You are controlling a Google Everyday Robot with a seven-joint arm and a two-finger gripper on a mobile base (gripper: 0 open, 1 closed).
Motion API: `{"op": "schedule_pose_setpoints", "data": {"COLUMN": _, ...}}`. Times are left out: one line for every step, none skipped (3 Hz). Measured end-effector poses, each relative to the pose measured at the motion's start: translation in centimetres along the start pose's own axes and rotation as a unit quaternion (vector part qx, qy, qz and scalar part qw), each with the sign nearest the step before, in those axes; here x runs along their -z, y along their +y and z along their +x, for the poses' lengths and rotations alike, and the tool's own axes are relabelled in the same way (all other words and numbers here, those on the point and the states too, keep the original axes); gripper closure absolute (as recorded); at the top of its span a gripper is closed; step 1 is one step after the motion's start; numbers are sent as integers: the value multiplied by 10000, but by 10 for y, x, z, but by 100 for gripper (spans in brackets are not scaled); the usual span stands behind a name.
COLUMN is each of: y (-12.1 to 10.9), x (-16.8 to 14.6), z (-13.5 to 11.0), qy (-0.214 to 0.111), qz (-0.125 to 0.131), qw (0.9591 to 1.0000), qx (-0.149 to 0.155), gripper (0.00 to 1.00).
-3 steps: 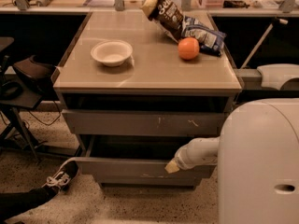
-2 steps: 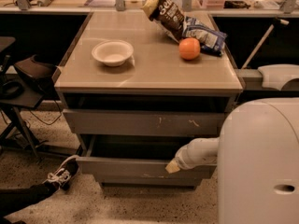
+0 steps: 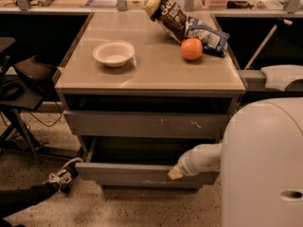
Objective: Open middle drawer
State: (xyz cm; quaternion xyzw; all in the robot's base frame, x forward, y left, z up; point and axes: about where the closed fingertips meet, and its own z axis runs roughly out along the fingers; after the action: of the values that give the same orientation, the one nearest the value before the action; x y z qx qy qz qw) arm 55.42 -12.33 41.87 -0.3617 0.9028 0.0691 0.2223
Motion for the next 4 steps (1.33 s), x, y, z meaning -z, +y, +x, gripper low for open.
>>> {"op": "schedule_pose_setpoints", "data": {"y": 6, "x": 5, "z": 7, "qy": 28, "qz": 23, "qw": 10000, "qx": -31, "gripper": 100}}
{"op": "schedule_pose_setpoints", "data": {"y": 13, "x": 11, "z": 12, "qy": 50, "qz": 47, "qw": 10000, "qx": -25, "gripper": 100}}
{"op": "schedule_pose_setpoints", "data": {"y": 22, "x": 19, "z": 18, "qy": 91, "qz": 50, "qw": 9999, "qx": -26, "gripper": 100}}
{"op": "schedule_pose_setpoints", "data": {"y": 29, "x": 24, "z": 24, "qy": 126, "qz": 44, "qw": 9999, "qx": -34, "gripper": 100}}
